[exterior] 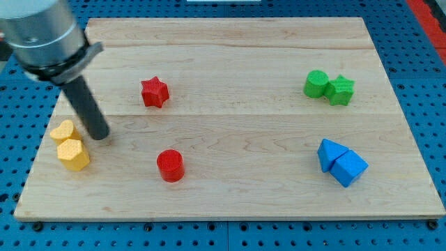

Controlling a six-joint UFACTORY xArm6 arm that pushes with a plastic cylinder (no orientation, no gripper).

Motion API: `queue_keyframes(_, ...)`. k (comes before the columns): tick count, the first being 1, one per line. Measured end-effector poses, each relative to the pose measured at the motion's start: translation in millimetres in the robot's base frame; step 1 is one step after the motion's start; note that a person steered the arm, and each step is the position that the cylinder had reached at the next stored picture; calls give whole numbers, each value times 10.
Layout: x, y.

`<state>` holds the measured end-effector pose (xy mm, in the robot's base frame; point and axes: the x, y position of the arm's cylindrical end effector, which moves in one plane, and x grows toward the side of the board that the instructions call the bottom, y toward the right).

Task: Push the red star to the top right

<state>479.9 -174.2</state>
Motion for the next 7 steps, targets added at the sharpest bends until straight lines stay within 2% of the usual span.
queue_keyframes(2,-896,1053)
queue_keyframes(3,-415,1016)
queue_keyframes(4,-202,656)
queue_keyframes(5,-838,395)
queue_keyframes(6,-1251,1279)
queue_keyframes(7,-1570,1706)
